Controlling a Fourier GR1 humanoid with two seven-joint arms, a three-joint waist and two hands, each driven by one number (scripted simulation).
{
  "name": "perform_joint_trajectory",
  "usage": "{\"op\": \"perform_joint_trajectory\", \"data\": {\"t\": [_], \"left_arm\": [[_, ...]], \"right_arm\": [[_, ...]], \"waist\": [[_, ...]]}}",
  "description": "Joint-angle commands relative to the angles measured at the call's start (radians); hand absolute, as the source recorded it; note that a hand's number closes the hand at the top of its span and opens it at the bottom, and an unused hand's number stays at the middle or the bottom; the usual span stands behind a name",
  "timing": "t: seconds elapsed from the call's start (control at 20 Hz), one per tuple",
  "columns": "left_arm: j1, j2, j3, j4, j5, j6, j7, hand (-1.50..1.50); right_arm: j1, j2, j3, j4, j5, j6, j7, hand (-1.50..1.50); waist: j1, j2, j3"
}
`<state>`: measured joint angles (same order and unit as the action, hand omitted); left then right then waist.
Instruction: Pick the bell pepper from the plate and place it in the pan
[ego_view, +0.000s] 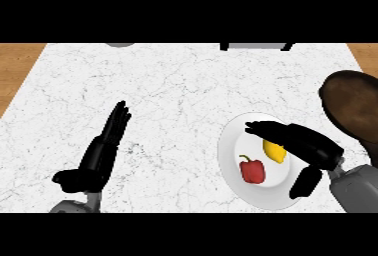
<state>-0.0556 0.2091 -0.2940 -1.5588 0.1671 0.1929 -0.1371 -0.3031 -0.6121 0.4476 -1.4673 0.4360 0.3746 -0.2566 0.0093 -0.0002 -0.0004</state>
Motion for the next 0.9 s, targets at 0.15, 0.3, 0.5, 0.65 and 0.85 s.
{"op": "perform_joint_trajectory", "data": {"t": [0.15, 0.3, 0.5, 0.65, 0.85], "left_arm": [[-0.005, -0.027, 0.040, 0.044, -0.012, -0.046, -0.041, 0.00], [0.036, -0.013, 0.058, -0.004, -0.030, -0.066, -0.016, 0.00], [-0.022, -0.062, 0.071, 0.032, -0.074, -0.059, 0.006, 0.00], [0.046, -0.101, 0.041, 0.037, -0.105, -0.056, -0.058, 0.00], [-0.041, -0.067, 0.124, 0.018, -0.066, -0.097, 0.055, 0.00]], "right_arm": [[0.085, 0.065, 0.046, -0.086, 0.160, 0.024, 0.106, -1.50], [0.053, 0.146, 0.018, 0.034, 0.219, 0.020, 0.055, -1.50], [0.084, 0.159, -0.037, -0.005, 0.259, 0.070, 0.063, -1.50], [0.083, 0.198, -0.062, 0.031, 0.285, 0.067, 0.033, -1.50], [0.017, 0.257, -0.103, 0.135, 0.304, 0.070, 0.011, -1.50]], "waist": [[-0.012, -0.001, 0.000], [-0.007, 0.000, 0.000], [-0.010, 0.000, 0.000], [-0.009, 0.000, 0.000], [-0.007, 0.001, 0.000]]}}
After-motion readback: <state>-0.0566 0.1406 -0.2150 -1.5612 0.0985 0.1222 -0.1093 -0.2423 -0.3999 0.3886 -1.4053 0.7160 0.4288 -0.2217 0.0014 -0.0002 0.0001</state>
